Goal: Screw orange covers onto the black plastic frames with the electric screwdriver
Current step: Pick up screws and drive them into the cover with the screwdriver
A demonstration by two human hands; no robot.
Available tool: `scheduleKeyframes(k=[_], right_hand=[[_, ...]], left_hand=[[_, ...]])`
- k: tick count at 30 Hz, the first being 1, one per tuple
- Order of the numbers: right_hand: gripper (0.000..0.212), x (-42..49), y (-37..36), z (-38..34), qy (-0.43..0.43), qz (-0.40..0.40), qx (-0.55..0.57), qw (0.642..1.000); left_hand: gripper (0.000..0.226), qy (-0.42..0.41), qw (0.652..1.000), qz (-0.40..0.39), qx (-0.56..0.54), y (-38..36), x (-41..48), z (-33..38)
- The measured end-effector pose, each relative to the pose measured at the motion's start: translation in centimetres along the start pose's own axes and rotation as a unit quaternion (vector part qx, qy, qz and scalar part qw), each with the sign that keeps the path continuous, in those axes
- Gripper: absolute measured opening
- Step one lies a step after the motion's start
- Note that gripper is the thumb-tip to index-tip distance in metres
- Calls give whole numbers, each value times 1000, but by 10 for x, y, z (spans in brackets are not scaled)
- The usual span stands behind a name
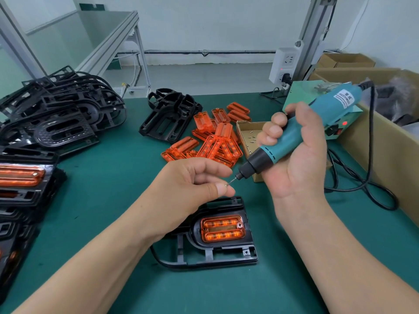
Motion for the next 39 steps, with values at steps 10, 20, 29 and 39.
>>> scheduleKeyframes(k=[10, 20, 29, 39], right_hand=[[17, 7, 15, 7, -28, 67, 4, 997], [18, 11, 7, -2, -32, 28, -71, 997], [9, -1, -10, 14, -82, -105, -173, 976], [6, -10, -16, 23, -81, -153, -197, 965]], left_hand=[[38, 36, 999, -29, 3, -3, -1, -4], [32, -80, 954, 68, 281, 23, 0, 10], [74, -150, 800, 4, 581, -2, -8, 5], [62, -129, 788, 2, 603, -5, -6, 1]])
Point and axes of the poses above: each hand's wrist, its own x-axis towards the middle knuckle, its own y-axis out of the back of the hand, z = x × y, the point moved 8 cm from there along x, towards the middle knuckle, and after that the axes turned 15 degrees about z, right-handed, at the moved point
